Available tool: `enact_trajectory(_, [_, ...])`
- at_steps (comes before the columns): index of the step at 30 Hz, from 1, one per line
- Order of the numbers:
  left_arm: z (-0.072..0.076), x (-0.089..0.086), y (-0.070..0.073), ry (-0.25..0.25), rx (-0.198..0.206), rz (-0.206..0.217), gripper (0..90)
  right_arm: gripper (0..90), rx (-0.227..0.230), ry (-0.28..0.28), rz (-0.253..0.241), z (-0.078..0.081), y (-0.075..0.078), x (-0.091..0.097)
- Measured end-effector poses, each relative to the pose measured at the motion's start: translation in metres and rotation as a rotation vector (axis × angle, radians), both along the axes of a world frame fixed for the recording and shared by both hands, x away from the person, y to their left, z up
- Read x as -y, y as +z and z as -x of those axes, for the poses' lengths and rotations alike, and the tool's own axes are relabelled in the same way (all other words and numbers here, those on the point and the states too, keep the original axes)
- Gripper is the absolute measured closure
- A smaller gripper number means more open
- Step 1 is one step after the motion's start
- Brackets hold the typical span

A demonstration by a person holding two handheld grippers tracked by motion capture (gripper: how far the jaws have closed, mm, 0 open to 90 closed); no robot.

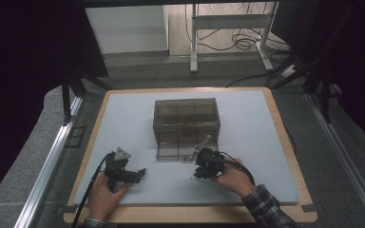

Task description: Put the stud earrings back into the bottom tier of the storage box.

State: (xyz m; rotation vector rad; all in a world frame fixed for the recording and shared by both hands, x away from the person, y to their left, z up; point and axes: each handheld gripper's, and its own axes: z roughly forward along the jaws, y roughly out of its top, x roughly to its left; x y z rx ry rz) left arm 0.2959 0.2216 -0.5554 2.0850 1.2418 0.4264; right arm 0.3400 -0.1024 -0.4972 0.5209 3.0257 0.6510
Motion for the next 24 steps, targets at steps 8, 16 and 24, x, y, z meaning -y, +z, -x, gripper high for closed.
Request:
enact_trajectory(8, [0.000, 0.000, 0.000, 0.003, 0.001, 0.002, 0.0, 77.6, 0.004, 0.036, 0.037, 0.003, -0.003, -0.015])
enact_trajectory(16, [0.000, 0.000, 0.000, 0.003, 0.001, 0.003, 0.0, 81.6, 0.030, 0.045, 0.066, 0.005, -0.007, -0.020])
enact_trajectory(24, [0.000, 0.000, 0.000, 0.003, 0.003, 0.003, 0.0, 85.3, 0.019, 0.032, 0.088, 0.005, -0.007, -0.021])
